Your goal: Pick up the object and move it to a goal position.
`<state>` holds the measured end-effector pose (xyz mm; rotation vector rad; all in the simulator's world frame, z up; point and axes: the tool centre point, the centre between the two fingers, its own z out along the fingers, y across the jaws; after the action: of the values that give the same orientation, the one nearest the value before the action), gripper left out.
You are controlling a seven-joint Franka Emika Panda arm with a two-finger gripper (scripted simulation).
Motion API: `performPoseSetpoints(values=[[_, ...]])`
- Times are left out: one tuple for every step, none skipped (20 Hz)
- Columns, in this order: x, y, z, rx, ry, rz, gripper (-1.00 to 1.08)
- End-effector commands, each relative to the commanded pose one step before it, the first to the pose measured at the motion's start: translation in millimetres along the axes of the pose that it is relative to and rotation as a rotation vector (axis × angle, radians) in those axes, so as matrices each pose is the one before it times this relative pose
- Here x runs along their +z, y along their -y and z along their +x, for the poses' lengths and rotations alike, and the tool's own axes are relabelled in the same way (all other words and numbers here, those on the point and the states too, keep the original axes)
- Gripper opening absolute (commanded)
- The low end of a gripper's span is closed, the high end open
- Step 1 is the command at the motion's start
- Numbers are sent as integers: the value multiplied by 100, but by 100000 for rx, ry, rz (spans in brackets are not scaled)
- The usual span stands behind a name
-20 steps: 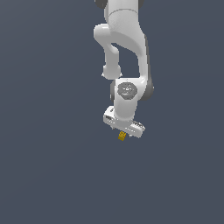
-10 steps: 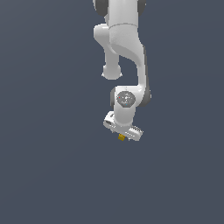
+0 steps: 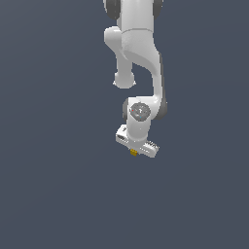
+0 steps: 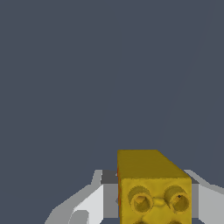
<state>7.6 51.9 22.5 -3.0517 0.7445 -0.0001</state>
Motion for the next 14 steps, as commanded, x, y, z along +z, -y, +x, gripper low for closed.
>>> performPoseSetpoints(values=[[42,-56,28,75,1,-46,-100],[0,0,0,0,0,0,-100],[0,0,0,0,0,0,-100],[-27,-5,-13,0,0,0,-100],[-16,-7,26,0,0,0,-100],[-48,-21,79,0,0,0,-100],[-80,-36,131,0,0,0,-100],[-112,-49,182,0,0,0,-100],[-142,-63,231,0,0,0,-100],[-171,-75,279,0,0,0,-100],[-199,-87,325,0,0,0,-100],[-226,-99,368,0,0,0,-100],[-250,-109,410,0,0,0,-100],[-274,-119,448,0,0,0,-100]])
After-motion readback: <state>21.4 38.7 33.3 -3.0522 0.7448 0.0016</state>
